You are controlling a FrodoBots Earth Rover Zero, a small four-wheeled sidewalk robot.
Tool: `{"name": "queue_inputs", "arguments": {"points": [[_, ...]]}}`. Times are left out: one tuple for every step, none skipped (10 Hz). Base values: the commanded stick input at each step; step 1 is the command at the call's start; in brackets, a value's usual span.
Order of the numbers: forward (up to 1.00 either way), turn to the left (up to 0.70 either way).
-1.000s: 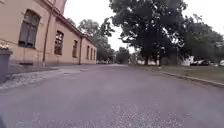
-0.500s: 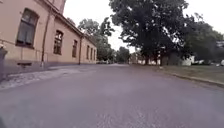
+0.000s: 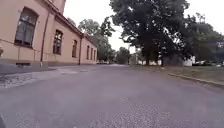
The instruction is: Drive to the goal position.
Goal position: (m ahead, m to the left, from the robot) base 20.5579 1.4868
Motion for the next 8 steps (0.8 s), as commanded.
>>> {"name": "queue_inputs", "arguments": {"points": [[0.45, 0.00], [0.45, 0.00], [0.45, 0.00], [0.45, 0.00], [0.45, 0.00], [0.45, 0.00], [0.45, 0.00], [0.45, 0.00]]}}
